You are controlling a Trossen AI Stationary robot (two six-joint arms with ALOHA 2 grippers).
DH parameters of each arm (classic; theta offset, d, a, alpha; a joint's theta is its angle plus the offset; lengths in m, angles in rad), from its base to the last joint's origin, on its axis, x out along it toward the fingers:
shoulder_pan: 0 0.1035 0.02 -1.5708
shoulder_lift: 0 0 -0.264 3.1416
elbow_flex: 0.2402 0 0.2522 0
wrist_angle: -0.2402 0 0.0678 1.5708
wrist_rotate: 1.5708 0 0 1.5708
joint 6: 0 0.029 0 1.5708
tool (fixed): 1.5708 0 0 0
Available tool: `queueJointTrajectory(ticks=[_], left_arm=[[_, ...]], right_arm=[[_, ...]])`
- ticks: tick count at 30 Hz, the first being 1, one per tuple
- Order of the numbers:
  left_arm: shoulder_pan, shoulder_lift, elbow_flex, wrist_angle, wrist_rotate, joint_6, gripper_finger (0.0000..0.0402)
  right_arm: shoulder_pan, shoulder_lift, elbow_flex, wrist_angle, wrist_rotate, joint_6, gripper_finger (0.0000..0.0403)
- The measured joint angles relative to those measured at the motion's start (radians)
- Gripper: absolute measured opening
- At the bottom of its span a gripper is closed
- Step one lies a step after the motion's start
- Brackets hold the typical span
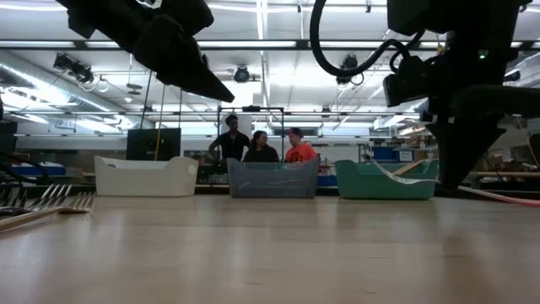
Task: Sort silverware by color (type)
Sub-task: Put the orange fork into the black bin
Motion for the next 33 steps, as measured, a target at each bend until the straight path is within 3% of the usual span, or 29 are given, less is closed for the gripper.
queueJointTrajectory(ticks=[10, 19, 33], left_arm=[[-0.002, -0.116, 0.0, -0.03, -0.001, -0.055, 0.0117], [-0.002, -0.273, 0.001, -0.025, -0.03, -0.056, 0.0117], [-0.015, -0.463, 0.002, -0.098, -0.032, -0.02, 0.0117]], right_arm=[[-0.061, -0.001, 0.018, -0.06, 0.097, -0.25, 0.0011], [-0.089, -0.002, 0.19, -0.25, 0.254, -0.4, 0.0011], [-0.105, -0.002, 0.43, -0.289, 0.271, -0.594, 0.0012]])
